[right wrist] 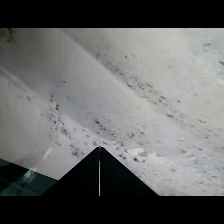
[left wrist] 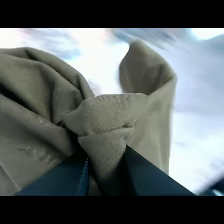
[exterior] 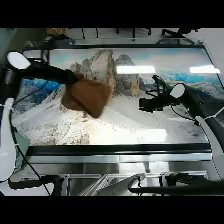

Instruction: Fold the shirts.

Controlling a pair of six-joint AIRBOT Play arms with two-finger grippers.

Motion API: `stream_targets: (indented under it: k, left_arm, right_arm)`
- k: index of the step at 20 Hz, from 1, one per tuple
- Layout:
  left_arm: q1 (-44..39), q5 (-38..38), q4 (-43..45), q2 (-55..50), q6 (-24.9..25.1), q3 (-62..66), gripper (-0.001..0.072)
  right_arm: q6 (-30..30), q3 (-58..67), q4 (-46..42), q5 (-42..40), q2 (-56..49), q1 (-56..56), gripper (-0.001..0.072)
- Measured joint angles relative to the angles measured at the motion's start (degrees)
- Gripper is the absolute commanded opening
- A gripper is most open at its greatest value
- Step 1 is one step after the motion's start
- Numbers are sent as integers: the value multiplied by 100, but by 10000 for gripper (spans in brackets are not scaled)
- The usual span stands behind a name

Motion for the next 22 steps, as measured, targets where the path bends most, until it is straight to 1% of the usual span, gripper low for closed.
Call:
stream_targets:
  k: [1, 2, 4, 6, 7, 10, 12, 15, 18, 20, 22]
  left_arm:
    - [-282, 133, -48, 13, -39, -142, 607]
    - [-520, 321, -72, 24, -87, -262, 640]
    - [-800, 579, -90, 31, -234, -380, 640]
    - [-837, 623, -109, 44, -396, -339, 640]
    - [-769, 505, -116, 48, -487, -306, 640]
    - [-365, -302, -114, 83, -728, -553, 640]
    - [-101, -702, -114, 245, -831, -1220, 640]
    - [101, -737, -133, 721, -890, -2743, 640]
    - [-33, -155, -221, 1263, -894, -4415, 640]
    - [-308, 509, -514, 1523, -909, -5346, 639]
    - [-708, 1333, -1027, 1648, -817, -6033, 639]
  right_arm:
    - [-9, 0, 0, 20, 11, -46, 349]
    - [-26, 0, 0, 44, 20, -79, 490]
    - [-48, 0, 0, 129, 35, -125, 503]
    - [-74, 0, 0, 243, 42, -146, 504]
    - [-114, 0, 0, 302, 42, -155, 504]
    - [-219, 2, -2, 446, 22, -166, 504]
    - [-289, 2, -2, 505, -52, -166, 503]
    - [-472, -31, 103, 673, -289, -140, 504]
    - [-892, -116, 470, 800, -647, -17, 504]
    - [-1145, -144, 675, 800, -942, 98, 503]
    - [-1405, -157, 903, 758, -1255, 192, 501]
